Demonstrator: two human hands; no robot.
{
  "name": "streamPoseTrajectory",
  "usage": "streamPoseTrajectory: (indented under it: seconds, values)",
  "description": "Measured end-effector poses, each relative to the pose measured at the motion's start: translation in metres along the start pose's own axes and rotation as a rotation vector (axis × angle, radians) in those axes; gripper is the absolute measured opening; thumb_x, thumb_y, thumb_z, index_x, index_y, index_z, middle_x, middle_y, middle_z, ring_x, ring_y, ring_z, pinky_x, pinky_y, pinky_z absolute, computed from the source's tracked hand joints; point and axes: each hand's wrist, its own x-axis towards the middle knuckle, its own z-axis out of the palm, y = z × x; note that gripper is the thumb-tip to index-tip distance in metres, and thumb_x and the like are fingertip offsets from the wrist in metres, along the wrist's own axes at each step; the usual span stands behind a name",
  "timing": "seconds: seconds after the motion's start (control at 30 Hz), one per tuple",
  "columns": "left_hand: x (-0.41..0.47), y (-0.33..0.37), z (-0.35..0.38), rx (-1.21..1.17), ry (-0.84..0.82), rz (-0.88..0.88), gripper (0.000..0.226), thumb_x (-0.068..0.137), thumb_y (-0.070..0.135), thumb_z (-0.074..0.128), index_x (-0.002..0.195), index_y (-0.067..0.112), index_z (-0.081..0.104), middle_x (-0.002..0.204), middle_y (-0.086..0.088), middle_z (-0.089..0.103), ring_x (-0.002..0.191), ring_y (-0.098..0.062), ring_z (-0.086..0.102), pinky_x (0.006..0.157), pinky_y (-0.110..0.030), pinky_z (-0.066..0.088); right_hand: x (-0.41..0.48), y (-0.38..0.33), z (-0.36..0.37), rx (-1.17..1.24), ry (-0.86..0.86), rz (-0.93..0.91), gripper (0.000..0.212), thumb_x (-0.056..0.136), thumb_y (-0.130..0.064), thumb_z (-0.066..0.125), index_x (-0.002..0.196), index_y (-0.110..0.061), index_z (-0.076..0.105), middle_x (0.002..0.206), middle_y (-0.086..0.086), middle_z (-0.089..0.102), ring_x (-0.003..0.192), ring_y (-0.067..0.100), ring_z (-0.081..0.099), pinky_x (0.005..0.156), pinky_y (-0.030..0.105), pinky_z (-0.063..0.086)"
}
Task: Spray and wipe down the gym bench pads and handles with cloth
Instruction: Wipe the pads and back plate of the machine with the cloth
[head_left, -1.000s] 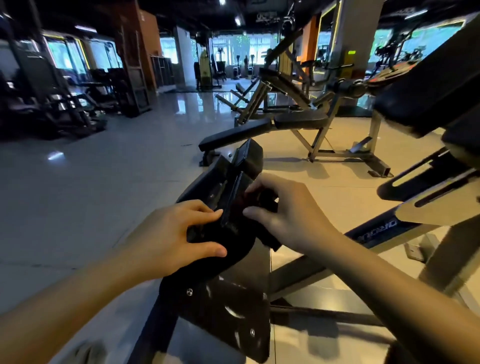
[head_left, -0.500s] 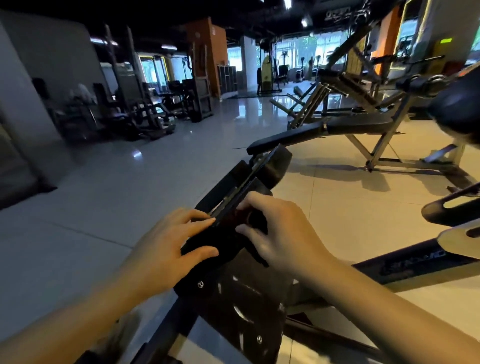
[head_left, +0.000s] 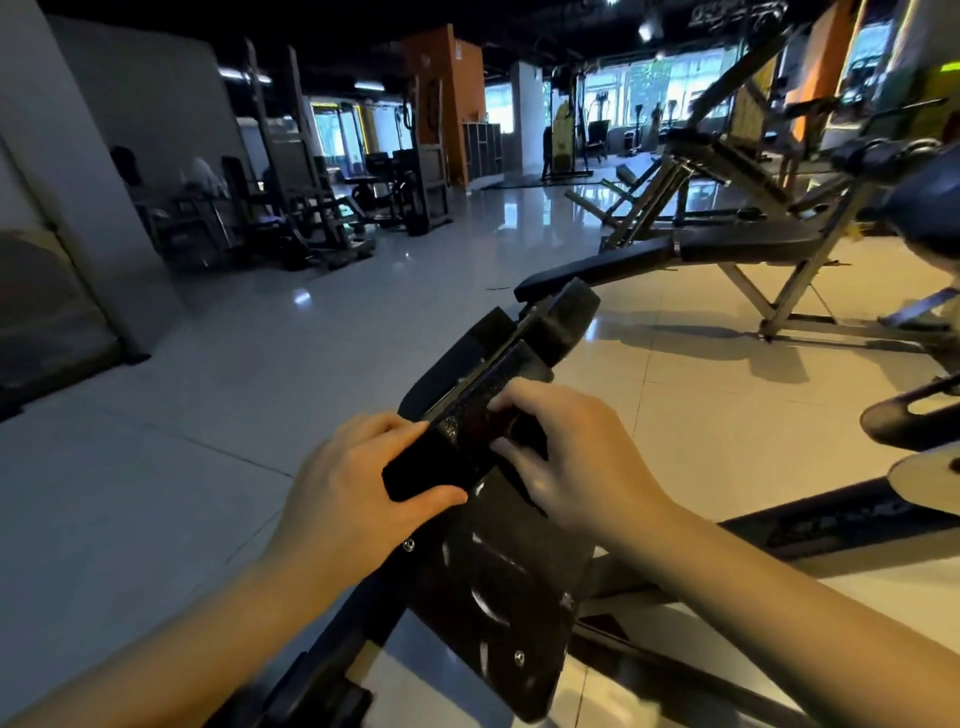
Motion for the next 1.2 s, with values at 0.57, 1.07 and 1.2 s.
streamPoseTrajectory:
  seconds: [0.57, 1.07, 1.2]
  values:
    - [-0.002, 0.018, -0.005, 0.061, -0.064, -0.099, 0.056, 0.082, 0.060, 0.072, 0.131, 0.034, 0.064, 0.104, 0.023, 0.051, 0.101, -0.001, 0.049, 0.089, -0.028, 0.047, -0.004, -0.002, 0.002, 0.028, 0.012, 0.130, 0.020, 0.094, -0.022, 0.070, 0.113, -0.025, 0.065, 0.108, -0.005, 0.070, 0.101, 0.016, 0.065, 0.086, 0.036, 0.055]
    - [-0.007, 0.009, 0.003, 0.020, -0.017, -0.096, 0.061, 0.080, 0.067, 0.063, 0.131, 0.034, 0.063, 0.106, 0.020, 0.050, 0.102, -0.002, 0.047, 0.089, -0.028, 0.044, -0.003, -0.012, 0.002, 0.000, 0.018, 0.106, 0.017, 0.092, -0.025, 0.073, 0.108, -0.026, 0.066, 0.096, -0.013, 0.065, 0.087, 0.006, 0.060, 0.073, 0.021, 0.048]
    - [-0.010, 0.008, 0.009, -0.046, 0.062, -0.080, 0.064, 0.076, 0.065, 0.064, 0.129, 0.028, 0.066, 0.107, 0.018, 0.052, 0.103, -0.004, 0.048, 0.087, -0.029, 0.044, 0.022, 0.024, 0.003, 0.003, 0.105, 0.204, 0.018, 0.093, -0.025, 0.073, 0.110, -0.024, 0.066, 0.100, -0.011, 0.064, 0.092, 0.007, 0.060, 0.073, 0.016, 0.047]
